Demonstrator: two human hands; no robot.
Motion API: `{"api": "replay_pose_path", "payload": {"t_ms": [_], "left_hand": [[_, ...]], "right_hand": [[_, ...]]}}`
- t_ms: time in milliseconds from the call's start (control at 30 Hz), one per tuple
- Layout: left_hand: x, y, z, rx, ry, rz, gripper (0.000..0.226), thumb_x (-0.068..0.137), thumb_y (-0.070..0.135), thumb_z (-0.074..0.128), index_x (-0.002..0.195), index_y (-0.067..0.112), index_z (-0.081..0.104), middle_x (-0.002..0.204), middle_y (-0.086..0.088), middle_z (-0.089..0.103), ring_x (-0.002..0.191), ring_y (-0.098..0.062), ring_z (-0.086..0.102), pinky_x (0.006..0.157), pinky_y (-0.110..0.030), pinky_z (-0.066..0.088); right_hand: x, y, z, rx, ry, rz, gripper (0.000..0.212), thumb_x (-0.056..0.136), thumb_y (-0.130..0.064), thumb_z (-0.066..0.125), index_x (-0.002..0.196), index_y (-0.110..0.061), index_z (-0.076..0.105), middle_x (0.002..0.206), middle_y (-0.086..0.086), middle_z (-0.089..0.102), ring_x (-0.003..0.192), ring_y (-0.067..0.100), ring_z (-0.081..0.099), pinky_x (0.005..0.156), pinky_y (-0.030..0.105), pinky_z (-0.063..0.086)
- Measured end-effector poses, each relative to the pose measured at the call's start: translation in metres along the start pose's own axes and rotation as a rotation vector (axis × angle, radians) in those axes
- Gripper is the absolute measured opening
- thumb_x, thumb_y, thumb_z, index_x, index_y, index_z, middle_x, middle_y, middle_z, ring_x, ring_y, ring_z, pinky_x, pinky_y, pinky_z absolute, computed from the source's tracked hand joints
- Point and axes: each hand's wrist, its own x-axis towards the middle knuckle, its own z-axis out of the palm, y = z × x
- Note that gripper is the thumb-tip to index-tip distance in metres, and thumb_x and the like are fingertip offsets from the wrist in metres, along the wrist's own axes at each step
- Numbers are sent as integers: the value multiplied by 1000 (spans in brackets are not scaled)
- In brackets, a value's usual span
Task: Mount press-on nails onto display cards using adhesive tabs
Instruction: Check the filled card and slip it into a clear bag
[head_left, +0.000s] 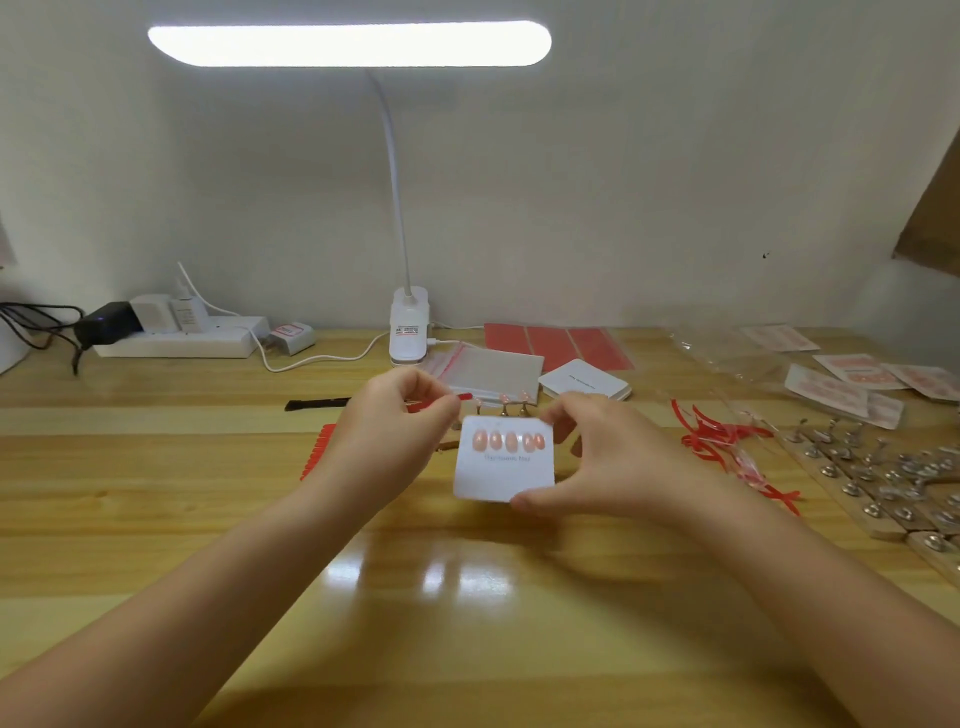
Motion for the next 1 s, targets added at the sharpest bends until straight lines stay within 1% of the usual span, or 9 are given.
{"api": "replay_pose_path", "payload": {"t_ms": [200,300,400,433,500,600,833,933,1000], "left_hand": [[-1,12,-10,-385,-215,-94,22,83,12,69,63,22,72,78,-5,67,79,-22,60,77,-35,53],[-6,17,-12,-367,-184,-13,15,78,18,74,66,25,76,75,0,72,75,-14,63,74,-31,51],[-8,24,-17,-452,-100,14,4,65,29,77,69,27,77,76,2,74,72,-6,65,70,-25,45],[-8,26,-19,-475,-82,17,10,62,33,75,70,27,77,77,2,74,73,-7,66,71,-25,45],[-9,29,-22,-498,-74,19,15,60,35,75,72,26,78,81,0,75,77,-10,68,73,-26,45],[-11,32,-22,-506,-92,5,14,62,33,75,72,24,78,82,-1,75,78,-10,69,74,-26,44],[-9,40,-31,-581,-232,-125,28,59,32,73,81,14,71,82,-3,69,77,-15,65,68,-26,46],[-10,44,-34,-591,-237,-150,26,58,31,72,79,16,69,82,-2,64,77,-15,61,65,-26,45],[-12,46,-34,-503,-144,-87,10,67,24,73,74,19,69,74,3,65,72,-10,60,64,-23,46]], "right_hand": [[-8,-18,-12,64,411,-153,82,58,-49,85,128,-23,51,95,-20,56,81,-3,53,68,14,45],[-13,-27,-16,115,449,-220,92,62,-41,87,141,-22,42,96,-15,61,79,-2,57,66,9,44],[-18,-38,-21,558,328,-138,98,66,-36,85,147,-28,30,87,-7,73,77,0,68,63,11,49],[-18,-40,-23,755,265,-74,89,69,-34,82,144,-24,36,88,-4,75,77,5,70,62,15,52],[-17,-43,-28,1044,169,8,51,80,-25,73,126,-9,57,88,6,76,75,14,71,58,20,52],[-18,-46,-32,1180,106,42,11,90,-6,61,99,-6,68,77,8,74,67,16,70,55,22,53],[-22,-52,-39,1443,11,145,12,88,-1,57,84,-2,68,76,14,73,60,19,70,47,20,51],[-22,-50,-37,1300,95,131,12,89,0,57,86,-1,69,78,15,74,64,20,72,48,21,52],[-22,-50,-35,1163,188,116,12,90,0,59,86,-3,69,77,14,75,65,21,72,49,21,52]]}}
